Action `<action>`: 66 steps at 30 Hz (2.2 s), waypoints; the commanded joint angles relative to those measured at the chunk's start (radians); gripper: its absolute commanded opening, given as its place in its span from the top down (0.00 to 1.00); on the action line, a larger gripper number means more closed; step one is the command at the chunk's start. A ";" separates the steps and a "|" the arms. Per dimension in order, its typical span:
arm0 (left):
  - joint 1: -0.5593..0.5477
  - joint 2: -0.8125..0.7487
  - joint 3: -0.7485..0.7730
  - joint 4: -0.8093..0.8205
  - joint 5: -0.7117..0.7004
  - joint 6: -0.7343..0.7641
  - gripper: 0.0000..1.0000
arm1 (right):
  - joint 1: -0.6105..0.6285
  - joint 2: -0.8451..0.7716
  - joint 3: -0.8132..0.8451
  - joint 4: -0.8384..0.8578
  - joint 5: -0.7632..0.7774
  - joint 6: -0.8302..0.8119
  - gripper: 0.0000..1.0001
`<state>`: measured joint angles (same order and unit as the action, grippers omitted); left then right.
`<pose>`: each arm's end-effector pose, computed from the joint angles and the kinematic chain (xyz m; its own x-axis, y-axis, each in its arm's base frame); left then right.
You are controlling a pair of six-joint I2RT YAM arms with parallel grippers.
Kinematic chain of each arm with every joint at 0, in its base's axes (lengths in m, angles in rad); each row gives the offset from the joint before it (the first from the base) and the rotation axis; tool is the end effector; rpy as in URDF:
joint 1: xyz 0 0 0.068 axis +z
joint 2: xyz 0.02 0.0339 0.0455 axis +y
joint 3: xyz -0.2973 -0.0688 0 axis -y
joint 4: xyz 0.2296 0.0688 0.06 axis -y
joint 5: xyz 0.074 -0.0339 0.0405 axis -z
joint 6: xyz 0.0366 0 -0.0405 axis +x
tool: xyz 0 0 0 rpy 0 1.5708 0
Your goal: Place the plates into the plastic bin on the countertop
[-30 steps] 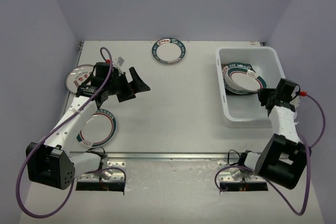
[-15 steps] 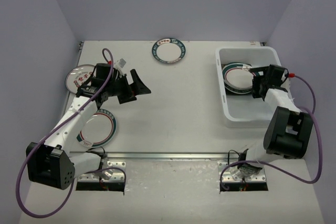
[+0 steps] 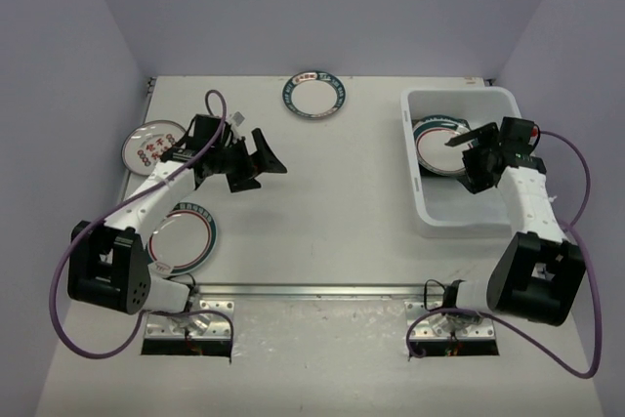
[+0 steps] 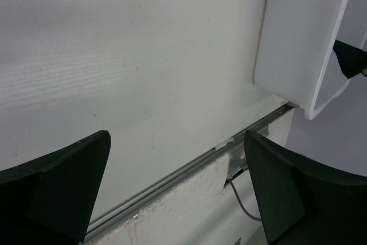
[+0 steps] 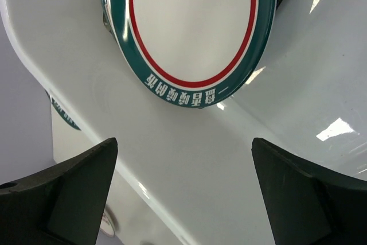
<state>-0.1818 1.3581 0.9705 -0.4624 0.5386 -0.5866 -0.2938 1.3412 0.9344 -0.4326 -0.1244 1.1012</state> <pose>0.2543 -0.0658 0.2937 -0.8856 -0.3203 -0.3363 -0.0025 0.7274 -0.6863 0.2508 -0.0711 0.2852 -0.1368 0.9659 -0.2199 0.7294 0.2485 0.6374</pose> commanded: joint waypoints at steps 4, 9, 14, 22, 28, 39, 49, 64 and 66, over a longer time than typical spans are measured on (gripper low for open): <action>-0.002 0.141 0.142 0.182 0.044 -0.090 0.00 | 0.016 0.070 0.161 -0.047 -0.230 -0.168 0.01; -0.002 0.290 0.224 0.269 -0.036 -0.160 0.00 | 0.064 -0.105 0.242 -0.081 -0.275 -0.230 0.01; -0.001 0.420 0.247 0.475 -0.175 -0.308 0.00 | 0.084 -0.270 0.245 -0.075 -0.453 -0.256 0.01; 0.004 0.778 0.497 0.604 -0.324 -0.464 0.00 | 0.084 -0.466 0.028 -0.020 -0.708 -0.245 0.01; 0.020 0.936 0.627 0.577 -0.406 -0.567 0.00 | 0.082 -0.518 0.025 -0.019 -0.756 -0.204 0.01; 0.042 1.258 0.900 0.570 -0.384 -0.673 0.53 | 0.084 -0.536 0.009 0.048 -0.802 -0.067 0.01; 0.053 1.263 0.998 0.503 -0.362 -0.567 1.00 | 0.084 -0.495 0.008 0.151 -0.857 -0.015 0.01; -0.040 0.416 0.232 0.683 0.161 -0.203 1.00 | 0.143 -0.101 0.316 -0.059 -0.596 -0.333 0.01; -0.070 0.319 0.122 0.698 0.198 -0.233 1.00 | 0.158 -0.045 0.328 -0.104 -0.591 -0.392 0.01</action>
<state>-0.1776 1.8814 1.2515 0.1122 0.5151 -0.8367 -0.1626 1.2015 1.2041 -0.2632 -0.8152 1.0098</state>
